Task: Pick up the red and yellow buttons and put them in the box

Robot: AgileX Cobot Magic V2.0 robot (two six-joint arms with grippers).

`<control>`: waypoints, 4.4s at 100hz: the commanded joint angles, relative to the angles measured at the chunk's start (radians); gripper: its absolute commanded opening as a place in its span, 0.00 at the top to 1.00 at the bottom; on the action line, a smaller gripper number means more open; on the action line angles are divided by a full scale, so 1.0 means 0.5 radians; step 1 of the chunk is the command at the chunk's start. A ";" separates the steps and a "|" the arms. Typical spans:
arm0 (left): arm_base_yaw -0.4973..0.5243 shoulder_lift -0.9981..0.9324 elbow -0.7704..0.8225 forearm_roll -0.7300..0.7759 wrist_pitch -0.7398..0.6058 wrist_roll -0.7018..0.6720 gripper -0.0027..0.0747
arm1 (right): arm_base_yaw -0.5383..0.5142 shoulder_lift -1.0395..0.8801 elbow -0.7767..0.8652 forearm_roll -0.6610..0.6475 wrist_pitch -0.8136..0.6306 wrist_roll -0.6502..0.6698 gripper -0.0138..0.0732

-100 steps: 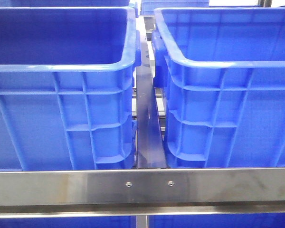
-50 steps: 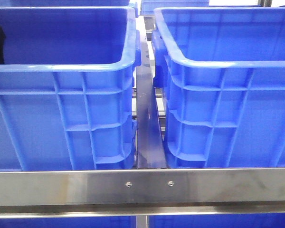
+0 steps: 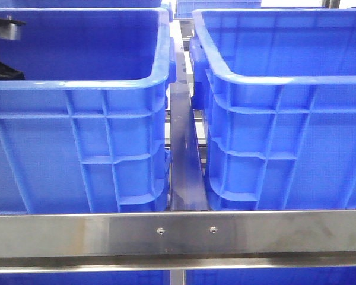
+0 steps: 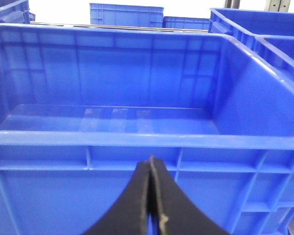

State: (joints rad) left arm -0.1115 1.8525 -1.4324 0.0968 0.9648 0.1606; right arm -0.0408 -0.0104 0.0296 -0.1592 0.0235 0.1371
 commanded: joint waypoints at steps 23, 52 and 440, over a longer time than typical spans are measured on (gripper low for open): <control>-0.006 -0.090 -0.066 0.008 -0.016 0.001 0.56 | 0.001 -0.048 -0.033 -0.023 -0.161 -0.003 0.92; -0.006 -0.094 -0.124 -0.001 -0.006 0.001 0.84 | 0.001 -0.048 -0.033 -0.023 -0.161 -0.003 0.92; -1.396 -0.667 -0.166 -0.426 -0.248 0.247 0.84 | 0.549 2.487 -1.875 3.226 1.407 -1.508 0.24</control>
State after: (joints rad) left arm -0.8008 1.5583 -1.4840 -0.0996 0.8990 0.2842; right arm 0.2308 1.2229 -0.8742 1.3588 0.7224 -0.5622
